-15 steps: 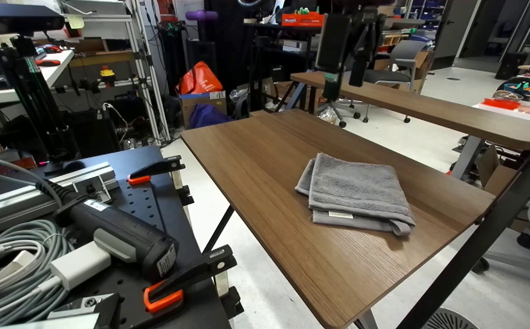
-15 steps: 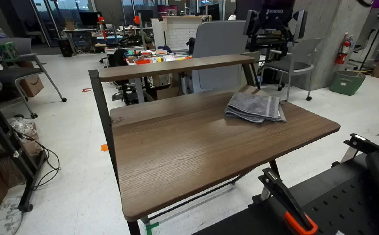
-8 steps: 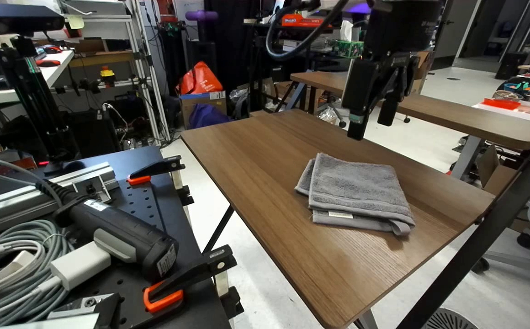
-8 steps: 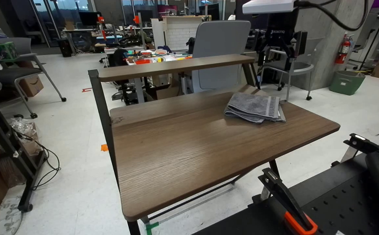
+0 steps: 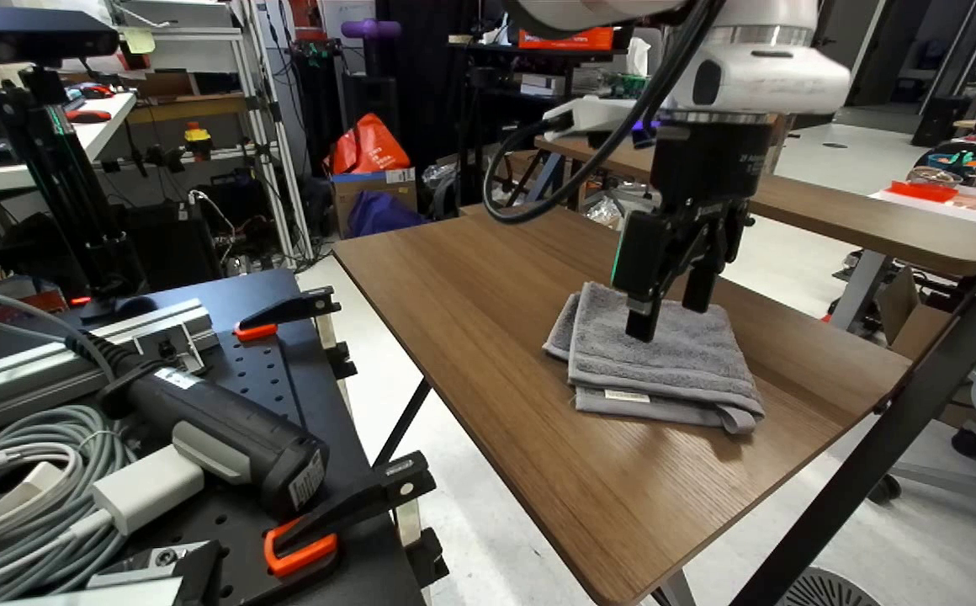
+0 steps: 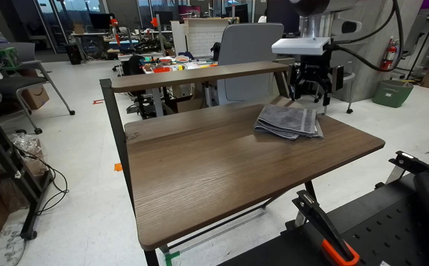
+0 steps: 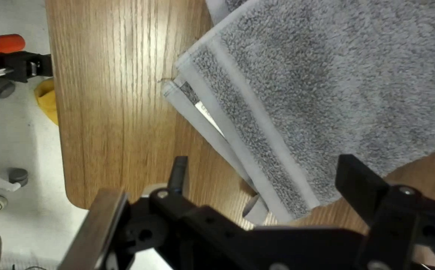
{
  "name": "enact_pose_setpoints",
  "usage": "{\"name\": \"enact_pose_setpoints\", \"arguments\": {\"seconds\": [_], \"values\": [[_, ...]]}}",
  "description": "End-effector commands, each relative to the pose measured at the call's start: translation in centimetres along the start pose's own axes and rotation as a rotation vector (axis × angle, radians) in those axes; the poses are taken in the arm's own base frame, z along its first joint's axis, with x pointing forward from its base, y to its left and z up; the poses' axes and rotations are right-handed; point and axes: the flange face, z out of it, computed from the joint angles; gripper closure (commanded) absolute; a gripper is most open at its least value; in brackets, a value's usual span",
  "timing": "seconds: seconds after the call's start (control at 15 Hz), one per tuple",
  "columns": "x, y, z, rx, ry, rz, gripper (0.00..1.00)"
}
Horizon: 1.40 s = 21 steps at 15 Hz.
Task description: Move the towel to the left
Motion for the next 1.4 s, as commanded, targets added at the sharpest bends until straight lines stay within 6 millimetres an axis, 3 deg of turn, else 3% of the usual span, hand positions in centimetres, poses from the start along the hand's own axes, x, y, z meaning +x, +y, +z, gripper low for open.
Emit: {"name": "enact_pose_setpoints", "arguments": {"seconds": [0.0, 0.33, 0.73, 1.33], "values": [[-1.1, -0.5, 2.3, 0.001, -0.015, 0.036, 0.0], [-2.2, -1.5, 4.6, 0.004, -0.037, 0.089, 0.0], [-3.5, -3.1, 5.5, 0.023, -0.075, 0.125, 0.0], [-8.4, -3.9, 7.5, -0.016, -0.043, 0.012, 0.0]]}}
